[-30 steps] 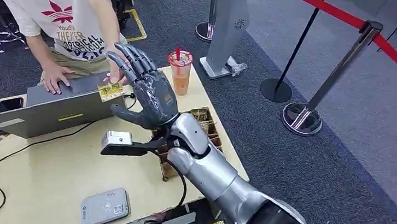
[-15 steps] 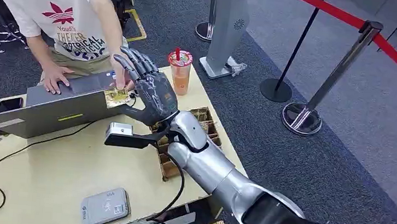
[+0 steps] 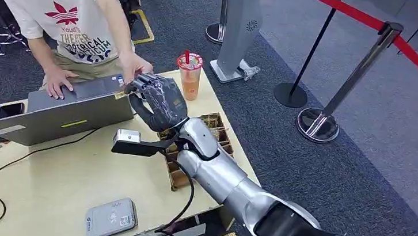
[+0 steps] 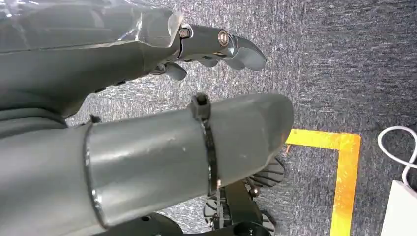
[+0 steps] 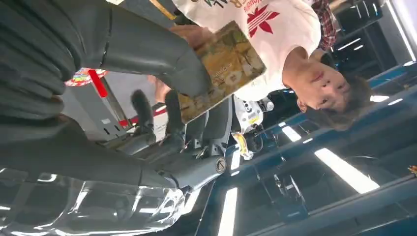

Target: Pass the card to the sensor for recognition and then transmit it.

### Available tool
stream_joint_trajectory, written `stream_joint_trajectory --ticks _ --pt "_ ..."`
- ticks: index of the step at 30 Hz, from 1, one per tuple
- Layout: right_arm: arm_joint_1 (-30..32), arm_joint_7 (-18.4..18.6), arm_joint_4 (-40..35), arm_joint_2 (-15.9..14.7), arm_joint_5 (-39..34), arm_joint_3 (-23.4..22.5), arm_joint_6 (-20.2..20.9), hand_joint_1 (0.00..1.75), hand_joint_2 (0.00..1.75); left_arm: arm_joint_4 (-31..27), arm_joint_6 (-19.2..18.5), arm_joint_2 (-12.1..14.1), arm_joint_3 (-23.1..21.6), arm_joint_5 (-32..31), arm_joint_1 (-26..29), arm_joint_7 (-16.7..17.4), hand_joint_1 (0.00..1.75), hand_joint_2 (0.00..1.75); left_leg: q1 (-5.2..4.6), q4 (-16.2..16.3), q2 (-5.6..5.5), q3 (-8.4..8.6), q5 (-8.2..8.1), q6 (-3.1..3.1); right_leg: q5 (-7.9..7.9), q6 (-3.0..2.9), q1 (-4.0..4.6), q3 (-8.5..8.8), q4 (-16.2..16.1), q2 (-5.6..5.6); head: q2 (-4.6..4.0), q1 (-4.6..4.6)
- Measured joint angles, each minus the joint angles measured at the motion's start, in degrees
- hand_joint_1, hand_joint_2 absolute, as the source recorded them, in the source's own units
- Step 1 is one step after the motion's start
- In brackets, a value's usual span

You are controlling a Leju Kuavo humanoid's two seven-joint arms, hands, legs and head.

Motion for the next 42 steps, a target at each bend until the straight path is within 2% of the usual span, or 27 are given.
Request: stream_joint_trajectory --ticks 15,25,27,30,36,42 --pt "-0.5 -1.1 0.8 0.2 -2.0 0.1 0.0 1.75 1.75 0.0 0.1 0.0 0.0 0.9 0.1 0.0 0.00 0.00 0.00 0.0 0.00 0.00 0.00 0.00 0.00 0.00 0.00 0.00 0.0 0.00 0.00 0.00" --pt "-0.5 -2.5 -1.4 0.4 -7.7 0.1 3.2 1.75 1.75 0.0 0.1 0.0 0.0 0.9 0.2 -0.3 0.00 0.00 0.00 0.0 0.00 0.00 0.00 0.00 0.00 0.00 0.00 0.00 0.0 0.00 0.00 0.00" --pt "-0.5 -3.4 -2.3 0.4 -11.4 -0.1 5.6 1.75 1.75 0.0 0.1 0.0 0.0 0.9 0.2 -0.3 0.00 0.00 0.00 0.0 0.00 0.00 0.00 0.00 0.00 0.00 0.00 0.00 0.0 0.00 0.00 0.00" --pt "-0.5 -4.9 -3.9 0.4 -21.0 -0.9 12.3 1.75 1.75 0.0 0.0 0.0 0.0 0.9 0.2 -0.3 0.00 0.00 0.00 0.0 0.00 0.00 0.00 0.00 0.00 0.00 0.00 0.00 0.0 0.00 0.00 0.00" --pt "-0.5 -5.1 -5.9 0.4 -31.1 -2.4 20.2 1.75 1.75 0.0 0.0 0.0 0.0 1.0 0.1 -0.3 0.00 0.00 0.00 0.0 0.01 0.01 0.00 0.00 0.00 0.00 0.00 -0.01 0.0 0.00 0.00 0.00" --pt "-0.4 -4.7 -5.8 0.2 -36.1 -2.7 24.5 1.75 1.75 0.0 -0.2 0.0 0.0 1.1 0.1 -0.4 0.00 0.00 0.00 0.0 0.01 0.01 0.00 0.00 0.00 0.00 0.00 -0.01 0.0 0.01 0.00 0.00"
